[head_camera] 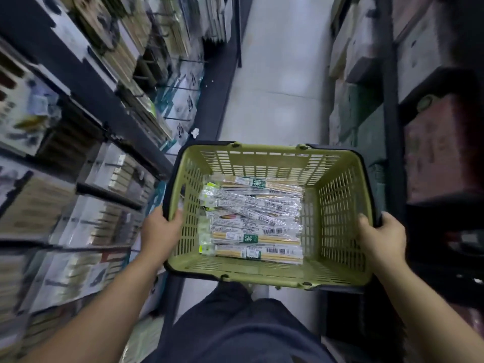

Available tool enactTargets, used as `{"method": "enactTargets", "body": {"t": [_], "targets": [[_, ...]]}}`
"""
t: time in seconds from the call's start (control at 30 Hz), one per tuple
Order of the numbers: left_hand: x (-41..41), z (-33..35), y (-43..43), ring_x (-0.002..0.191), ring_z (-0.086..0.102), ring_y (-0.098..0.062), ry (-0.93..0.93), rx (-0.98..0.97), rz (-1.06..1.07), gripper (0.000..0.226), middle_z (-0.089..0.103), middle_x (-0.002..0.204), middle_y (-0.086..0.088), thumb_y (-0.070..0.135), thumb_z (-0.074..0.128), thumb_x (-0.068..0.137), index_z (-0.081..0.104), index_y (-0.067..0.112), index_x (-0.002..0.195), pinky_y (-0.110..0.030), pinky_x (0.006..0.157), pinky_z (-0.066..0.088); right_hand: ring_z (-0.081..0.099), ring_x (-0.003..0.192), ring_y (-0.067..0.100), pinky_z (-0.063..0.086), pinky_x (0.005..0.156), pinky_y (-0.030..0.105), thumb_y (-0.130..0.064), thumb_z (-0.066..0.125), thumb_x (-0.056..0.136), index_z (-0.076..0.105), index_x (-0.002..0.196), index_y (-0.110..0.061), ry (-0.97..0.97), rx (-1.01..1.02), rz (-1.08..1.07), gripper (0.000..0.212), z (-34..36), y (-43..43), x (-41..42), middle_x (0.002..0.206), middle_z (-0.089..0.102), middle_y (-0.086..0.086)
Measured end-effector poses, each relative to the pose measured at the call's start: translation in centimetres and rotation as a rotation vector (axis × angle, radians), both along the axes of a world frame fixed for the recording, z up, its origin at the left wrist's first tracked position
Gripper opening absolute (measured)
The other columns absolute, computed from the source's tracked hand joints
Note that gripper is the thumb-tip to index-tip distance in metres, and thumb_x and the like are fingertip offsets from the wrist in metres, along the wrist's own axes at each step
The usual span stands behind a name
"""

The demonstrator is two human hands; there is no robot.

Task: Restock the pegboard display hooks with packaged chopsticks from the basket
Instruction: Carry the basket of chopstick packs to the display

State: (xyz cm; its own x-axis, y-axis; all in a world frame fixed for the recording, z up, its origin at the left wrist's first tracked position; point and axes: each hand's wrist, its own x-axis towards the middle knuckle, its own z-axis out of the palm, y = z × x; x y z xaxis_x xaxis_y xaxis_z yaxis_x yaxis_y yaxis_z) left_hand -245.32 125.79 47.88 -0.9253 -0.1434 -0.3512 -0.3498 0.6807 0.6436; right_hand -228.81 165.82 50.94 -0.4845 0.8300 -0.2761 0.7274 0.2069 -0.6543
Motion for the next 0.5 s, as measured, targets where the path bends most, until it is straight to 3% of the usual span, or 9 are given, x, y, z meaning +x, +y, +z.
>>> {"method": "enactTargets", "body": {"t": [0.17, 0.5], "targets": [[-7.1, -2.0, 3.1, 0.080, 0.066, -0.035, -0.039, -0.009, 0.030, 0.027, 0.070, 0.084, -0.012, 0.039, 0.064, 0.097, 0.069, 0.012, 0.100, -0.039, 0.067, 0.049, 0.060, 0.062, 0.022, 0.039, 0.052, 0.028, -0.031, 0.065, 0.092, 0.058, 0.074, -0.018, -0.035, 0.043, 0.025, 0.024, -0.8, 3.5, -8.8, 0.069, 0.063, 0.001], [-15.5, -2.9, 6.6, 0.084, 0.066, -0.034, -0.162, 0.000, 0.195, 0.024, 0.070, 0.090, -0.011, 0.035, 0.063, 0.099, 0.067, 0.011, 0.097, -0.038, 0.067, 0.047, 0.055, 0.057, 0.024, 0.037, 0.050, 0.031, -0.034, 0.064, 0.094, 0.050, 0.070, -0.020, -0.110, 0.073, 0.218, 0.031, -0.8, 8.9, -25.3, 0.065, 0.058, 0.003]]}}
